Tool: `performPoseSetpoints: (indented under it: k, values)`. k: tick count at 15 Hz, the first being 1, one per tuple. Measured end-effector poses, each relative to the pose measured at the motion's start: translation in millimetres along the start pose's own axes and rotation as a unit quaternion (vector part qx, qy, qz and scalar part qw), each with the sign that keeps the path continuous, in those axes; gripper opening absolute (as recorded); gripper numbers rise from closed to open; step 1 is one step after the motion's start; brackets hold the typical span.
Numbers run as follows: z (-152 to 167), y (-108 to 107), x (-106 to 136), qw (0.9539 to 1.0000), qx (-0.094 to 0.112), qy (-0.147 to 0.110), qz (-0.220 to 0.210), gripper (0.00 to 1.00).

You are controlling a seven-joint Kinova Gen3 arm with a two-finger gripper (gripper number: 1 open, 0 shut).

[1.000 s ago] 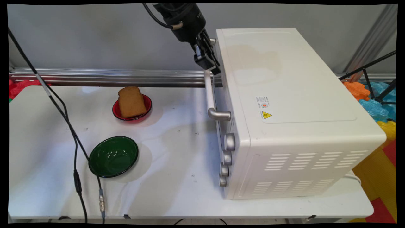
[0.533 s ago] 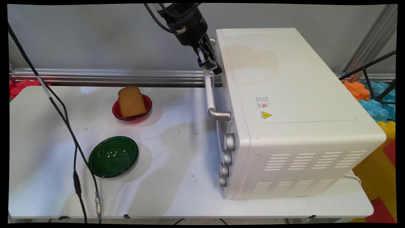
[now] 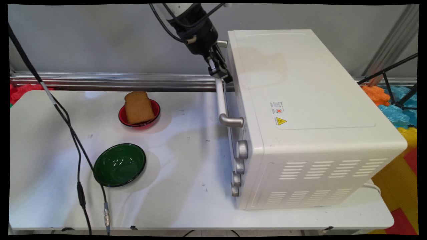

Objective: Open the oven

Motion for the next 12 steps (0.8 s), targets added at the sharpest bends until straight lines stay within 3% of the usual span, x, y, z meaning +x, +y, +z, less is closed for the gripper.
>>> performPoseSetpoints:
  k: [5, 12]
  values:
    - [5, 0, -11, 1.0000, 0.000, -0.008, -0.003, 0.00]
    - [5, -2, -53, 0.9996, -0.001, -0.028, -0.002, 0.00]
